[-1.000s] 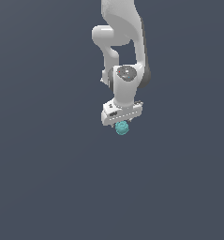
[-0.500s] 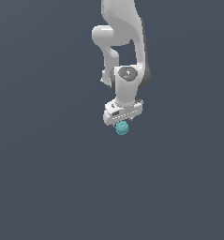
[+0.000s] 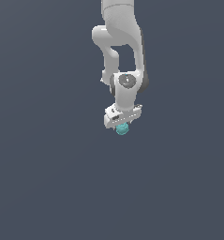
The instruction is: Pick up the object and move it to a goal position.
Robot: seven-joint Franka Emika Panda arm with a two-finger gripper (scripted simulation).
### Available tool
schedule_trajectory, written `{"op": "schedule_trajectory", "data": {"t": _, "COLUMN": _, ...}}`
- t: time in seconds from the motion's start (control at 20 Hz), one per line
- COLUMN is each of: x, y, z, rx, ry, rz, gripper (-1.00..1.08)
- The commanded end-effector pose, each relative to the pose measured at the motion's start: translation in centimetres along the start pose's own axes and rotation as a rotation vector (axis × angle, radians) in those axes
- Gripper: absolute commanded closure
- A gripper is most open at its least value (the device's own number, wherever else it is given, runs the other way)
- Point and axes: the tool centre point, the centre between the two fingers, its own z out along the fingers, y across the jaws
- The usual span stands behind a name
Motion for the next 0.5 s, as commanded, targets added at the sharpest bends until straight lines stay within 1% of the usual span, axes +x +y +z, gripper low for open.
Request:
{"op": "schedule_trajectory", "data": {"t": 0.0, "x": -0.03, "y": -0.02, "z": 1.04, "rx": 0.0, "ry": 0.0, "rz": -0.001, "gripper": -0.92}}
{"op": "schedule_trajectory", "data": {"t": 0.3, "x": 0.01, "y": -0.01, "z": 1.98, "rx": 0.0, "ry": 0.0, "rz": -0.001, "gripper": -0.92}}
{"op": "schedule_trajectory", "data": {"t": 0.35, "x": 0.01, "y": -0.01, "z": 1.98, "rx": 0.0, "ry": 0.0, "rz": -0.001, "gripper": 1.08}}
{"op": "schedule_trajectory", "data": {"t": 0.45, "x": 0.01, "y": -0.01, "z": 1.98, "rx": 0.0, "ry": 0.0, "rz": -0.001, "gripper": 1.08}}
